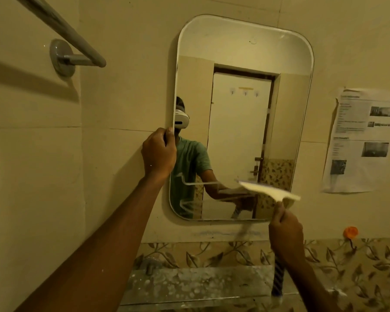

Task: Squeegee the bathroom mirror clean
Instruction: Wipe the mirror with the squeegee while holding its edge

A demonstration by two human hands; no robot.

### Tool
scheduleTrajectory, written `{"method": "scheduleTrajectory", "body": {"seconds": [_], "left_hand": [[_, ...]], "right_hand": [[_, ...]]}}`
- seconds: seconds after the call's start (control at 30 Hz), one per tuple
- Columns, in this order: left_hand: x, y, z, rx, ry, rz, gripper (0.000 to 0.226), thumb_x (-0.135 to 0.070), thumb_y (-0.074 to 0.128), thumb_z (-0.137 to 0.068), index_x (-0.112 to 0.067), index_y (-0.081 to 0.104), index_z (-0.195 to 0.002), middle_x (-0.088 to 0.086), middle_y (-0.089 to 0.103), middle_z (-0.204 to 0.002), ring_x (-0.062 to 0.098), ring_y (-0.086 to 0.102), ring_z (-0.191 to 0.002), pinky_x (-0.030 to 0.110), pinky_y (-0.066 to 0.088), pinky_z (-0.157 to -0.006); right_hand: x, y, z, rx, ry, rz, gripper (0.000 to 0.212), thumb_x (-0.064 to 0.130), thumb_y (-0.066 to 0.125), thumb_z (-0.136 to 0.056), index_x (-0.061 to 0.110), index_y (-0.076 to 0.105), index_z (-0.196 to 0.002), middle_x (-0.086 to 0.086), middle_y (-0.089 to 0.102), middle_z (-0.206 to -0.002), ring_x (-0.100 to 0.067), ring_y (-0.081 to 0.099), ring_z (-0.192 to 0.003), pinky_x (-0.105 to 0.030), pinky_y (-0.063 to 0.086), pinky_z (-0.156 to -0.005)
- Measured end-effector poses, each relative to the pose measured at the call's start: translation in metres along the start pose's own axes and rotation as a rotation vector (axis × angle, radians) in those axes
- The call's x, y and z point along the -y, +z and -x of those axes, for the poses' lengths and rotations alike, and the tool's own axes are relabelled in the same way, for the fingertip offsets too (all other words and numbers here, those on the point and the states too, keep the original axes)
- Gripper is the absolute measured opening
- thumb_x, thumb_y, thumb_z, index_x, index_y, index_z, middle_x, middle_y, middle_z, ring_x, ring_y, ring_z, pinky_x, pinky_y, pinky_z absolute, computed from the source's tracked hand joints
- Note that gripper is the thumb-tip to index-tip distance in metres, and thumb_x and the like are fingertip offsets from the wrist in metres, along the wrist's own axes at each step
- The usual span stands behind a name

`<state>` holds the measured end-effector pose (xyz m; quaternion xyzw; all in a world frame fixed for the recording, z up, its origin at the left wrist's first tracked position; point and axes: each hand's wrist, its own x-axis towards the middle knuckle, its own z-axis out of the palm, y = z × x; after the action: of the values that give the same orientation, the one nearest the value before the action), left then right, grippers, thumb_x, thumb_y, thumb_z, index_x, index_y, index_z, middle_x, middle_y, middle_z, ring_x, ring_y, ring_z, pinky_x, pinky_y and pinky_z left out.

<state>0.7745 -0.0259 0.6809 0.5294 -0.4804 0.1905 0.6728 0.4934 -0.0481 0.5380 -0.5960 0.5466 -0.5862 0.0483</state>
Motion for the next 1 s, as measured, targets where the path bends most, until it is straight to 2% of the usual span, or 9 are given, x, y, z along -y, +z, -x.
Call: {"method": "scheduleTrajectory", "body": {"seconds": [0.1,0.27,0.37,0.5,0.6,0.73,0.83,0.9,1.0], "left_hand": [[-0.001,-0.002,-0.001,0.007,0.008,0.003,0.035,-0.026,0.045,-0.100,-0.003,0.062,-0.080,0.002,0.053,-0.069,0.016,0.049,-0.064,0.025,0.031,-0.060],[0.000,-0.009,-0.003,0.068,0.005,0.036,0.033,-0.026,0.045,-0.099,-0.009,0.059,-0.074,0.003,0.053,-0.066,0.015,0.046,-0.058,0.023,0.026,-0.051],[0.000,-0.011,-0.006,0.118,-0.018,0.054,0.033,-0.026,0.044,-0.100,-0.015,0.052,-0.070,0.004,0.052,-0.063,0.013,0.043,-0.052,0.025,0.028,-0.049],[0.002,-0.012,-0.008,0.142,-0.040,0.066,0.036,-0.026,0.044,-0.099,-0.013,0.049,-0.066,-0.001,0.047,-0.057,0.010,0.040,-0.050,0.024,0.027,-0.047],[0.000,-0.013,-0.008,0.163,-0.050,0.076,0.035,-0.026,0.044,-0.099,-0.012,0.051,-0.067,0.005,0.052,-0.062,0.017,0.044,-0.055,0.027,0.028,-0.052],[0.002,-0.016,-0.008,0.212,-0.063,0.092,0.037,-0.029,0.042,-0.100,-0.009,0.054,-0.072,0.010,0.056,-0.065,0.020,0.050,-0.059,0.030,0.036,-0.056],[0.003,-0.020,-0.009,0.253,-0.091,0.143,0.037,-0.031,0.041,-0.100,-0.010,0.055,-0.073,0.006,0.056,-0.065,0.024,0.056,-0.063,0.035,0.045,-0.058],[0.002,-0.022,-0.010,0.274,-0.111,0.177,0.039,-0.033,0.040,-0.100,-0.009,0.058,-0.075,0.004,0.055,-0.064,0.022,0.056,-0.064,0.037,0.047,-0.060],[0.001,-0.025,-0.010,0.291,-0.131,0.221,0.043,-0.035,0.039,-0.100,-0.005,0.061,-0.079,0.010,0.061,-0.071,0.025,0.057,-0.067,0.040,0.050,-0.063]], "right_hand": [[-0.003,-0.005,0.020,0.056,0.038,0.043,0.050,0.037,0.028,-0.102,0.016,0.047,-0.061,-0.004,0.049,-0.053,-0.016,0.047,-0.045,-0.025,0.029,-0.044],[0.071,-0.015,-0.021,0.030,-0.157,-0.087,0.047,0.036,0.029,-0.104,0.015,0.053,-0.069,-0.004,0.051,-0.055,-0.015,0.043,-0.044,-0.025,0.036,-0.042],[0.107,-0.003,-0.026,0.017,-0.223,-0.031,0.046,0.035,0.029,-0.104,0.022,0.047,-0.063,0.003,0.050,-0.053,-0.006,0.044,-0.043,-0.020,0.029,-0.040],[0.083,0.031,0.030,0.094,-0.159,0.002,0.042,0.037,0.032,-0.102,0.029,0.045,-0.063,0.006,0.049,-0.049,-0.002,0.043,-0.036,-0.012,0.031,-0.031],[0.064,0.043,0.070,0.161,-0.098,0.029,0.041,0.040,0.030,-0.100,0.029,0.046,-0.064,0.007,0.049,-0.047,-0.003,0.046,-0.037,-0.012,0.030,-0.032],[0.088,0.034,0.054,0.115,-0.148,-0.015,0.047,0.033,0.032,-0.103,0.025,0.045,-0.059,0.007,0.045,-0.044,0.002,0.051,-0.042,-0.010,0.033,-0.034],[0.132,0.027,0.017,0.033,-0.200,-0.029,0.043,0.034,0.031,-0.103,0.024,0.047,-0.065,0.009,0.048,-0.050,-0.001,0.047,-0.038,-0.010,0.028,-0.031],[0.153,0.031,0.008,0.015,-0.225,0.018,0.039,0.038,0.029,-0.103,0.023,0.049,-0.073,0.013,0.049,-0.055,0.002,0.045,-0.044,-0.008,0.023,-0.037],[0.141,0.050,0.032,0.118,-0.188,-0.023,0.035,0.039,0.034,-0.101,0.018,0.058,-0.084,0.010,0.055,-0.060,-0.002,0.053,-0.046,-0.009,0.030,-0.037]]}}
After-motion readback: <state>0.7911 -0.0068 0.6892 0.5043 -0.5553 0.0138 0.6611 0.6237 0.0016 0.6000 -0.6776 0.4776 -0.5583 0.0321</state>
